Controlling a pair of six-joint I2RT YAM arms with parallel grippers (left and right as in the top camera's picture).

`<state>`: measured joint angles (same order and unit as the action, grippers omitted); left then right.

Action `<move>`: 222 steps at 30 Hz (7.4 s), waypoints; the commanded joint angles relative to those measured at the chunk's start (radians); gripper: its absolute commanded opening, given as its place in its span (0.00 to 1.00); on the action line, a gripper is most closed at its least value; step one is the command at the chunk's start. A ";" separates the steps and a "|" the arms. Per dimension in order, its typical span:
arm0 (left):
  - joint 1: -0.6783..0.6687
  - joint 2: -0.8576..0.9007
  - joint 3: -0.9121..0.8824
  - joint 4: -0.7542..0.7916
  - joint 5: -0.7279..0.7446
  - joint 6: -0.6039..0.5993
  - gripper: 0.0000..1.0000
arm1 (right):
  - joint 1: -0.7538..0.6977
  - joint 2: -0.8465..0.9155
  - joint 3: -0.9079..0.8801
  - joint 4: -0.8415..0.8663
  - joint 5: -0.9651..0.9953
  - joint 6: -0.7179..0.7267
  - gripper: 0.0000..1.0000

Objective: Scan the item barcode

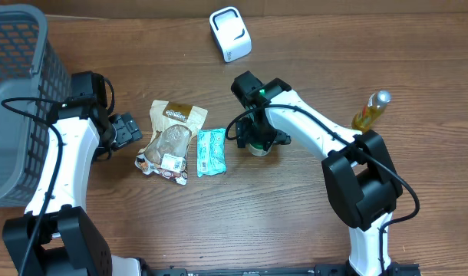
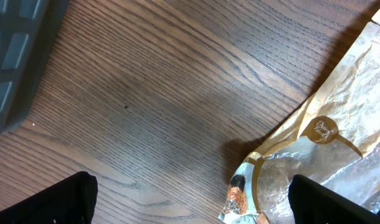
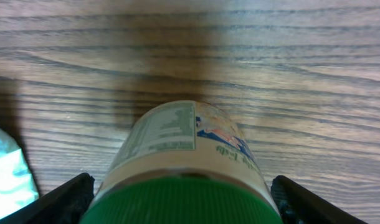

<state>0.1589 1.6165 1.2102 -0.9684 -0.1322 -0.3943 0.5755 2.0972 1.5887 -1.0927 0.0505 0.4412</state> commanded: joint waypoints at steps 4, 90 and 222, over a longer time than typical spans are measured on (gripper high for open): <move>0.003 -0.019 -0.002 0.001 -0.006 -0.013 1.00 | -0.008 -0.019 -0.028 0.027 -0.008 0.007 0.71; 0.003 -0.019 -0.002 0.001 -0.006 -0.013 0.99 | -0.158 0.205 0.426 0.958 0.119 -0.158 0.47; 0.003 -0.019 -0.002 0.001 -0.006 -0.013 1.00 | -0.317 -0.131 -0.208 -0.119 0.107 -0.154 0.75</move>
<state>0.1589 1.6157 1.2102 -0.9684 -0.1322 -0.3943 0.2684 1.9720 1.3842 -1.2198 0.1326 0.2852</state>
